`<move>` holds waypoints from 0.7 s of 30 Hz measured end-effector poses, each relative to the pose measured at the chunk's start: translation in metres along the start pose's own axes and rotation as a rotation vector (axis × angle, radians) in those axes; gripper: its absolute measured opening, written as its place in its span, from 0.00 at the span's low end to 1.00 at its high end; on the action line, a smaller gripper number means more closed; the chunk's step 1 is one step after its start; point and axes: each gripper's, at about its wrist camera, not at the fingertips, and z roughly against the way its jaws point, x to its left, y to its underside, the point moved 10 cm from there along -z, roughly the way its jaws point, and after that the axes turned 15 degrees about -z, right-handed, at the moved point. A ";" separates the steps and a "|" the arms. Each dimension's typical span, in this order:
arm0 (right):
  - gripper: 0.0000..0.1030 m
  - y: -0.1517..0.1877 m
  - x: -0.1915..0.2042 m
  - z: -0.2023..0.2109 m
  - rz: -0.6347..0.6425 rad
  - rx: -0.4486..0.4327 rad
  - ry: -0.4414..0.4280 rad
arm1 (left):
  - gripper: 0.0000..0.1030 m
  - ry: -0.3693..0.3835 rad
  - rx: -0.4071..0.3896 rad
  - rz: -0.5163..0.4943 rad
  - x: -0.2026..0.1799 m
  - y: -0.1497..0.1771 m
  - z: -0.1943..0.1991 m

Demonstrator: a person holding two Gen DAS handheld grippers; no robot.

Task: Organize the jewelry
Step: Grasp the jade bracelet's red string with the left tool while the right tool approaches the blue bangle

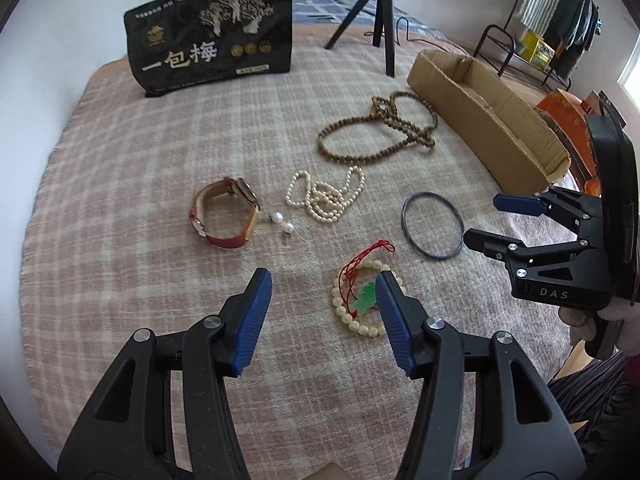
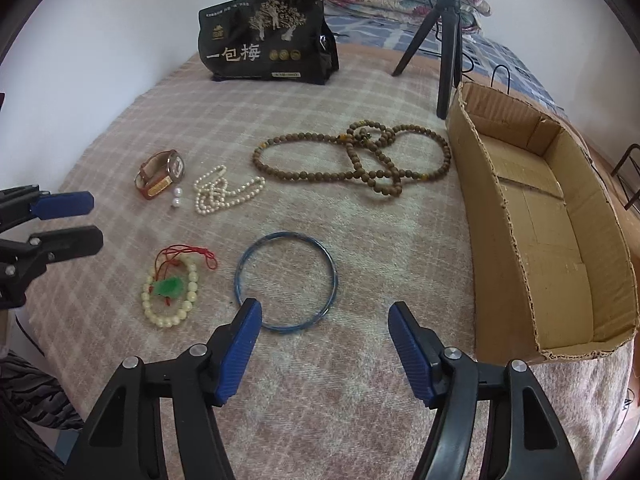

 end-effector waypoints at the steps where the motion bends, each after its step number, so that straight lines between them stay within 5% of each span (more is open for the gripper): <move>1: 0.65 0.000 0.000 -0.002 -0.001 0.004 0.000 | 0.51 0.003 0.008 -0.007 -0.002 0.000 -0.004; 6: 0.63 -0.001 0.002 -0.005 -0.015 0.002 -0.040 | 0.47 0.022 0.008 -0.045 -0.011 -0.003 -0.015; 10: 0.85 -0.001 0.011 -0.006 0.031 -0.030 -0.032 | 0.40 0.029 0.015 -0.075 -0.016 -0.005 -0.025; 12: 0.89 -0.001 0.015 -0.008 0.055 -0.036 -0.025 | 0.39 0.028 0.022 -0.088 -0.018 -0.006 -0.030; 21: 0.89 -0.001 0.012 -0.023 0.079 -0.028 0.010 | 0.39 0.064 0.033 -0.087 -0.022 -0.012 -0.049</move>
